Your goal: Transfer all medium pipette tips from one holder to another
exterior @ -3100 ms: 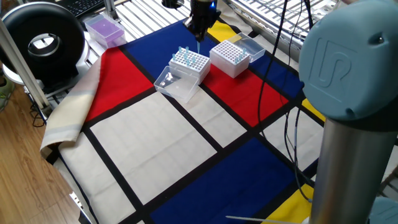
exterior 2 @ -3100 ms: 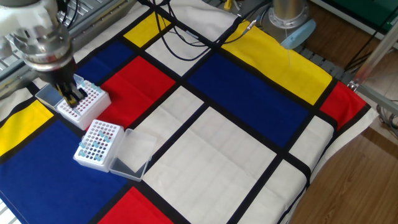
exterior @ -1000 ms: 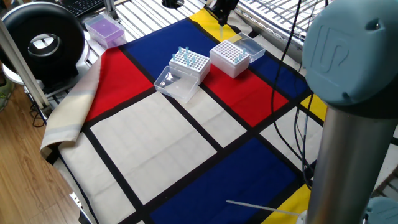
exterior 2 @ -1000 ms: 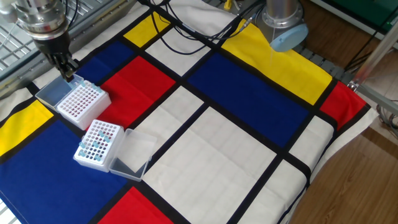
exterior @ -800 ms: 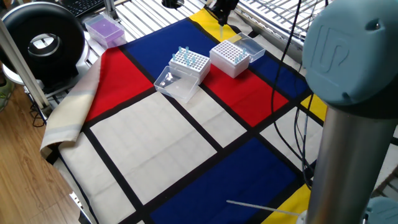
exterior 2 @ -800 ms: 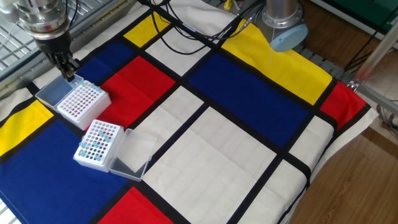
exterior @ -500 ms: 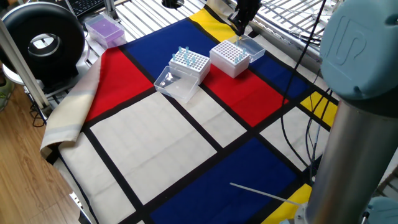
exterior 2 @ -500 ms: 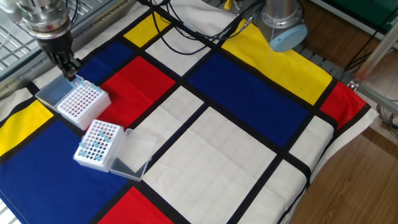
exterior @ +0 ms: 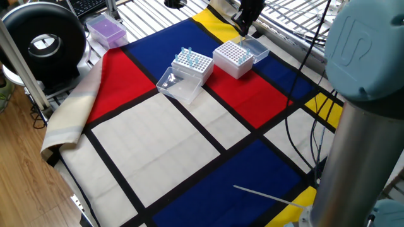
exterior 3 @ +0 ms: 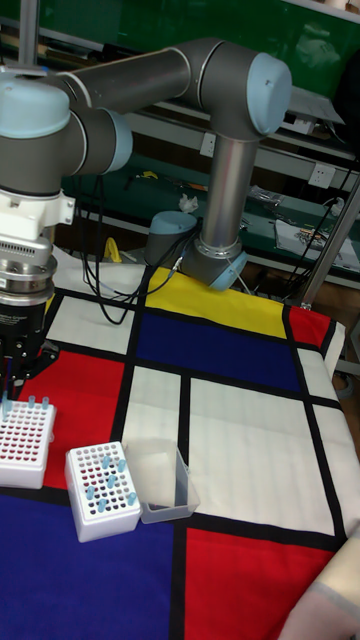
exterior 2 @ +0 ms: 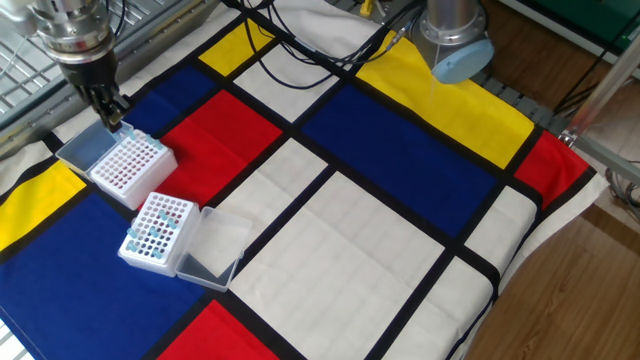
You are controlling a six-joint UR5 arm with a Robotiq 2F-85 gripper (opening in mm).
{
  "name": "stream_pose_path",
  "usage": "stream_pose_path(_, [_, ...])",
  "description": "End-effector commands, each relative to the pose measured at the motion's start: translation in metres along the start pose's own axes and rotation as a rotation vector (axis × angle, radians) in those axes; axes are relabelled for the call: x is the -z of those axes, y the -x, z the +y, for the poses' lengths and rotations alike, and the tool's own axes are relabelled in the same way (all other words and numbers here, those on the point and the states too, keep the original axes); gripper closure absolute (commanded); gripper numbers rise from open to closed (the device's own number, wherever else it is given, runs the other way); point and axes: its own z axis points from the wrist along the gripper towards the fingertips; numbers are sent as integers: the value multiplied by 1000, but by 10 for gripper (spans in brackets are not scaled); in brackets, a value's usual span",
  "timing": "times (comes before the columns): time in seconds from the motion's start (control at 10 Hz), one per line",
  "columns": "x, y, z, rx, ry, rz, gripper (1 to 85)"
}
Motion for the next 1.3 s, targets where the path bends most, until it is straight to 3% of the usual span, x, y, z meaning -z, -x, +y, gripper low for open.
stream_pose_path(0.0, [-3,4,4,1,29,-17,840])
stream_pose_path(0.7, [-6,-7,4,64,35,17,697])
stream_pose_path(1.2, [-8,-8,3,82,34,22,653])
